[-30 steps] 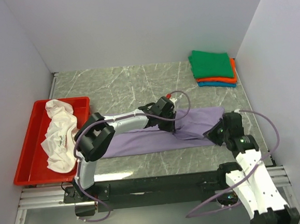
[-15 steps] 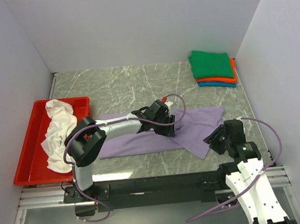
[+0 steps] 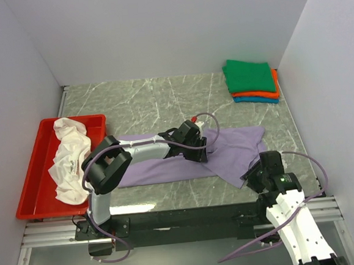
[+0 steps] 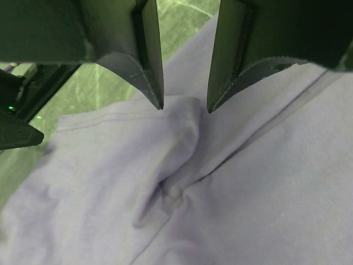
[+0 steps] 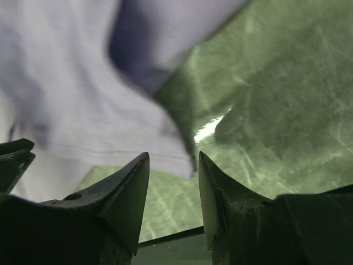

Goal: Fold and stack the t-shirts
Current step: Fold the tshirt

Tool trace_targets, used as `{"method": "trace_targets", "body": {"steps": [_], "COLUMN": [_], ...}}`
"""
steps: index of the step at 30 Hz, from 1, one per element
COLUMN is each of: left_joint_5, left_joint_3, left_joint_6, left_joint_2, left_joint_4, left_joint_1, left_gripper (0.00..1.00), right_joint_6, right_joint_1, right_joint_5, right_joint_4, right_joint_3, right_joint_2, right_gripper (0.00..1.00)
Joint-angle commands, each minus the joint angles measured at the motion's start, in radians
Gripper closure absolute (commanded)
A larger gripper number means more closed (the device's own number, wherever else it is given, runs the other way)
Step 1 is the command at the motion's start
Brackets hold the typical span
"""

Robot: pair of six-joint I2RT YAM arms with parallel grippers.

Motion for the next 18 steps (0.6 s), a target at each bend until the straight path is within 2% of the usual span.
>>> {"method": "trace_targets", "body": {"steps": [1,13,16,17,18], "left_joint_5": [0.023,0.04,0.045,0.045,0.045], "left_joint_3": [0.029,0.029,0.028,0.028,0.029], "left_joint_6": [-0.011,-0.016,-0.017,-0.016,-0.016], "left_joint_2": [0.02,0.049,0.051,0.049,0.049], "left_joint_4": [0.039,0.062,0.066,0.066,0.066], "left_joint_1": [-0.002,-0.008,-0.01,-0.01,-0.01], "left_gripper": [0.58,0.63,0.66,0.68,0.7], "right_joint_6": [0.032,0.047,0.04,0.034,0.029], "right_joint_1": [-0.004,0.011,0.012,0.011,0.011], "right_joint_5": [0.004,-0.056,-0.062,-0.065,-0.068], "right_joint_4": [0.074,0.142,0.14,0.14,0.135], "right_joint_3": [-0.032,-0.124,-0.124,-0.121,-0.116], "right_joint_2": [0.017,0.024,0.022,0.03,0.031], "right_gripper": [0.52,0.6,0.66,0.76,0.8]}}
